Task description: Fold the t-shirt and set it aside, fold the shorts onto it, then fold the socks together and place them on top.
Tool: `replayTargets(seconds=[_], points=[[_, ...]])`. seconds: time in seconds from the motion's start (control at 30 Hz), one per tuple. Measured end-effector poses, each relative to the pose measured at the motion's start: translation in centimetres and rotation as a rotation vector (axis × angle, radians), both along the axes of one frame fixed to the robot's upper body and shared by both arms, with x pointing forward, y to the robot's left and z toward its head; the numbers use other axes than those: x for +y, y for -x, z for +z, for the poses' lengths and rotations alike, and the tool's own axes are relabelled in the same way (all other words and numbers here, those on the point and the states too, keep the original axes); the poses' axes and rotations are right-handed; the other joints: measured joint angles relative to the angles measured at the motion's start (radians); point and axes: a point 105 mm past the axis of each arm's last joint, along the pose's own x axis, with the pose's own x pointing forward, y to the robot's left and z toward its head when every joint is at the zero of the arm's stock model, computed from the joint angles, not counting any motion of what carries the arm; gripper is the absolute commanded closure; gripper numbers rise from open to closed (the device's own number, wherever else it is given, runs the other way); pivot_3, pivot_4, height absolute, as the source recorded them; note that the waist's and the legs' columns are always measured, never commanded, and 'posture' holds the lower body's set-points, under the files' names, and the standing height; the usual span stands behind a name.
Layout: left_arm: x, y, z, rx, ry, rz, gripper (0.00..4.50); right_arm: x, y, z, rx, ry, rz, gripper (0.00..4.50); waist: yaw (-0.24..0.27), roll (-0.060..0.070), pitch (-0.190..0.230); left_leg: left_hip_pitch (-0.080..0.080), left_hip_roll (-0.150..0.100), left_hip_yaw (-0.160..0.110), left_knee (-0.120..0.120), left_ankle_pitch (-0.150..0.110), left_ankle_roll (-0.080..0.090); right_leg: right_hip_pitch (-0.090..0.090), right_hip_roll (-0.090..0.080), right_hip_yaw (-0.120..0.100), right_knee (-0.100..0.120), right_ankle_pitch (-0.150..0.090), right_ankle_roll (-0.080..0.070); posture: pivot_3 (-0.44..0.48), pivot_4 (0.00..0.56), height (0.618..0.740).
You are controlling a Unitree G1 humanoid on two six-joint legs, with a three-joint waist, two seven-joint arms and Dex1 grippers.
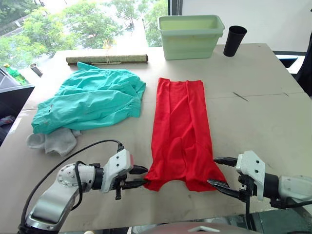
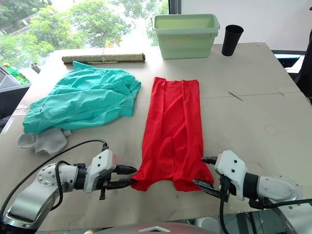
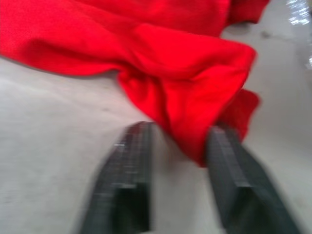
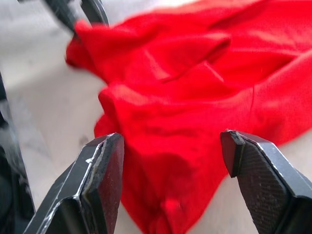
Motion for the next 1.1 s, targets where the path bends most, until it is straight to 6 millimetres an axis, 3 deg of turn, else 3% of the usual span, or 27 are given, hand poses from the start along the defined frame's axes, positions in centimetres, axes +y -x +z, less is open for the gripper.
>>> replayTargets(seconds=[0.03,0.13,0.2,0.27,0.33,0.43,0.5,0.53,0.57,0.6,0.67,0.7,0.87,1.1], points=[[0.2,-0.1,-0.1,-0.019,0.006,-0.002,4.48,-0.1,0.3,-0.6,0.013,0.042,0.014,1.15,0.0,0.001,-0.001,0.0,0.0,0.0,0.0,0.0,0.0,0.0,0.0,0.0,0.0,0.0,0.0,0.0,0.15,0.727],[0.3,0.4,-0.3,-0.05,0.014,-0.014,4.5,-0.8,0.2,-2.6,0.024,0.142,0.018,1.97,0.0,-0.001,-0.004,0.0,0.0,0.001,0.0,-0.003,0.001,0.0,0.0,0.0,-0.001,0.0,0.0,0.0,0.15,0.727],[0.3,0.9,-0.4,-0.067,0.019,-0.017,4.5,-1.4,0.0,-3.6,0.024,0.186,0.011,2.84,0.001,-0.001,-0.004,0.0,0.0,0.001,0.0,-0.005,0.0,0.0,0.0,-0.001,-0.001,0.0,0.0,0.0,0.15,0.727],[0.5,1.3,-0.5,-0.083,0.021,-0.009,4.5,-1.3,-0.1,-3.8,-0.015,0.208,0.035,3.99,-0.001,-0.003,-0.005,0.001,0.0,0.001,-0.001,-0.005,-0.002,0.0,0.001,-0.001,-0.001,-0.001,0.002,0.0,0.15,0.727],[0.5,1.6,-0.5,-0.089,0.022,-0.004,4.5,-1.3,-0.1,-3.8,-0.036,0.22,0.05,4.39,-0.001,-0.005,-0.006,0.001,0.0,0.001,-0.001,-0.006,-0.002,0.0,0.001,-0.002,-0.001,0.0,0.004,0.0,0.15,0.727],[0.8,2.8,-0.7,-0.019,0.066,0.006,3.56,-1.4,0.1,-3.7,-0.049,0.212,0.058,3.53,0.0,-0.006,-0.006,0.001,0.0,0.001,0.0,-0.007,0.0,0.0,0.001,-0.002,-0.001,-0.002,0.001,0.0,0.15,0.727],[1.2,3.0,-0.4,0.006,0.077,-0.023,2.51,-1.7,0.6,-3.5,-0.025,0.199,0.074,2.48,0.003,-0.006,-0.006,0.0,0.0,0.0,0.001,-0.007,0.0,0.0,0.001,-0.002,-0.001,-0.002,0.001,0.0,0.15,0.727],[1.2,3.0,-0.4,0.007,0.077,-0.024,2.32,-1.8,0.6,-3.5,-0.025,0.199,0.076,2.29,0.004,-0.005,-0.006,0.0,0.0,0.001,0.001,-0.007,0.0,0.0,0.001,-0.002,-0.001,-0.002,0.001,0.0,0.15,0.727],[1.4,2.6,-0.3,-0.004,0.081,-0.043,1.64,-2.0,1.0,-3.2,-0.026,0.2,0.097,1.56,0.008,-0.004,-0.005,0.0,0.0,0.0,0.002,-0.007,0.0,0.0,0.0,-0.002,-0.001,-0.002,0.001,0.0,0.15,0.727],[1.5,2.5,-0.2,-0.01,0.079,-0.045,1.41,-2.0,1.1,-3.1,-0.029,0.201,0.104,1.35,0.009,-0.004,-0.005,0.0,0.0,0.0,0.002,-0.007,0.0,0.0,0.001,-0.002,-0.001,-0.002,0.001,0.0,0.15,0.727],[2.0,2.3,-0.2,-0.045,0.064,-0.107,0.49,-2.2,1.8,-2.7,-0.038,0.224,0.161,0.36,0.013,-0.003,-0.004,0.0,0.0,0.001,0.003,-0.007,0.0,0.0,0.001,-0.002,-0.001,-0.002,0.001,0.0,0.15,0.727],[2.1,2.3,-0.2,-0.05,0.061,-0.117,0.47,-2.2,1.9,-2.6,-0.041,0.227,0.172,0.16,0.015,-0.004,-0.005,0.0,0.001,0.0,0.003,-0.007,0.0,0.0,0.001,-0.002,-0.001,-0.002,0.001,0.0,0.15,0.727],[1.4,0.8,-1.1,-0.245,0.002,-0.294,0.47,-2.4,3.2,-2.5,-0.121,0.301,0.264,0.16,0.036,0.001,-0.008,0.0,0.001,0.002,0.004,-0.008,0.001,0.001,0.0,-0.003,-0.001,-0.002,0.001,0.0,0.15,0.727],[0.3,0.5,-1.0,-0.372,0.03,-0.366,0.47,-2.7,2.0,-2.3,-0.281,0.35,0.238,0.16,0.05,0.006,-0.011,0.0,0.001,0.002,0.008,-0.009,0.002,0.002,0.0,-0.003,-0.001,-0.002,0.001,0.0,0.15,0.727]])
